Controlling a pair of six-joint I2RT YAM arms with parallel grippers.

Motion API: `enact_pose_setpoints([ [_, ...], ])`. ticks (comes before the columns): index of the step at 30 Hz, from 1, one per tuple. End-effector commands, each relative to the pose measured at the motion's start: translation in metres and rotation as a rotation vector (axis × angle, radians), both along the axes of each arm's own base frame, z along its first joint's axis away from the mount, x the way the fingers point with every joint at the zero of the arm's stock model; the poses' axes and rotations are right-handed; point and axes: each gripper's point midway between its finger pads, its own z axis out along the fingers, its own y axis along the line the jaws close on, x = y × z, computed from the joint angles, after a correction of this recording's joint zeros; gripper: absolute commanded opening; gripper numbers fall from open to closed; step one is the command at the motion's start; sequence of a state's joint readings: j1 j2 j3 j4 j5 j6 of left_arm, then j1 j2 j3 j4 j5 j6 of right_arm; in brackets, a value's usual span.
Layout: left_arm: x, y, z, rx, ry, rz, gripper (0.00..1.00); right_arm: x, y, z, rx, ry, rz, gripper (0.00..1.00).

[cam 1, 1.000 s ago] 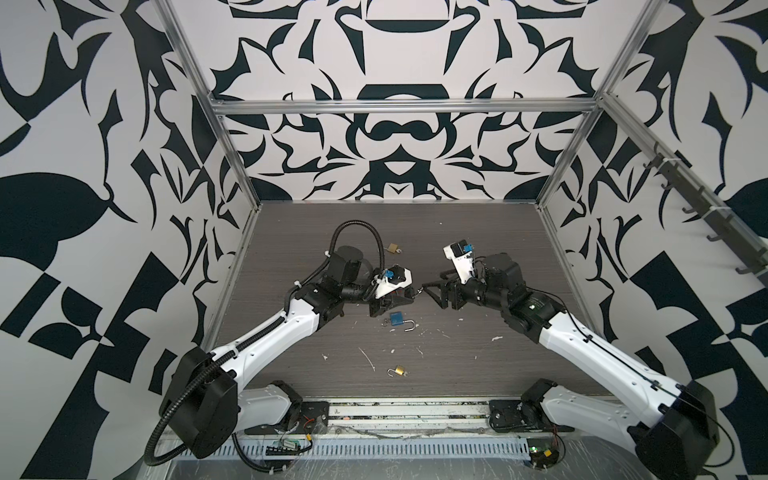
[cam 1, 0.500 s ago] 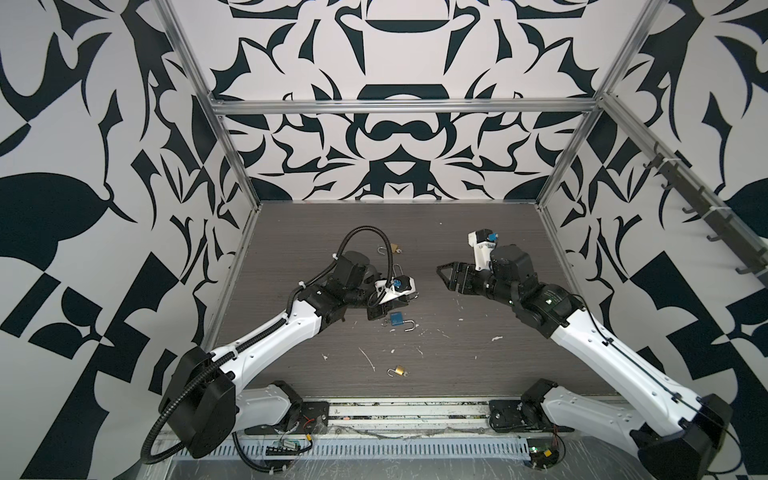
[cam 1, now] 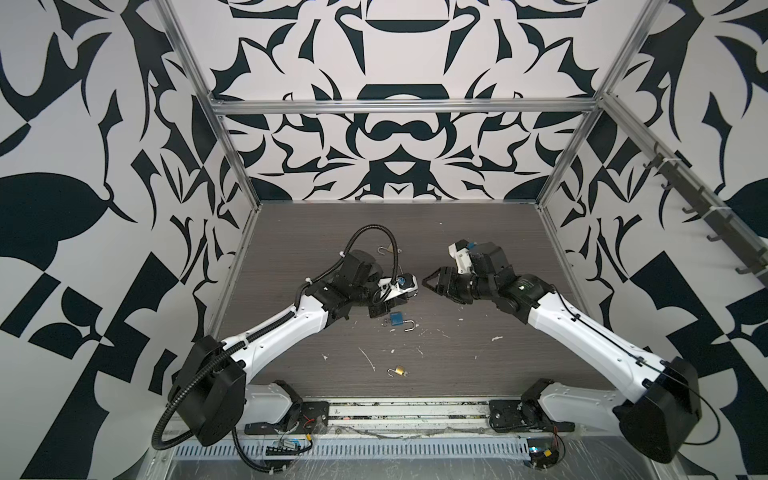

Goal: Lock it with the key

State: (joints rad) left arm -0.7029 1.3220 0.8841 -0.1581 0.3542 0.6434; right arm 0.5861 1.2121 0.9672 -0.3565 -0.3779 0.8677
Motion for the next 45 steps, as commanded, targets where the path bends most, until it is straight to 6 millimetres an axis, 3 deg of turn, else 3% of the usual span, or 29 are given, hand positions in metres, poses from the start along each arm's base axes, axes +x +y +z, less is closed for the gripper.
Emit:
enact_pose_setpoints([
  [1, 0.004, -0.005, 0.011, -0.015, -0.015, 0.002, 0.00, 0.001, 0.014, 0.015, 0.070, -0.021, 0.034, 0.55],
  [29, 0.012, -0.009, 0.006, 0.006, -0.015, 0.026, 0.00, 0.004, 0.043, 0.001, 0.099, 0.028, 0.097, 0.29],
  [45, 0.007, -0.009, 0.005, 0.000, -0.005, 0.014, 0.00, 0.005, 0.041, -0.008, 0.050, -0.006, 0.108, 0.08],
])
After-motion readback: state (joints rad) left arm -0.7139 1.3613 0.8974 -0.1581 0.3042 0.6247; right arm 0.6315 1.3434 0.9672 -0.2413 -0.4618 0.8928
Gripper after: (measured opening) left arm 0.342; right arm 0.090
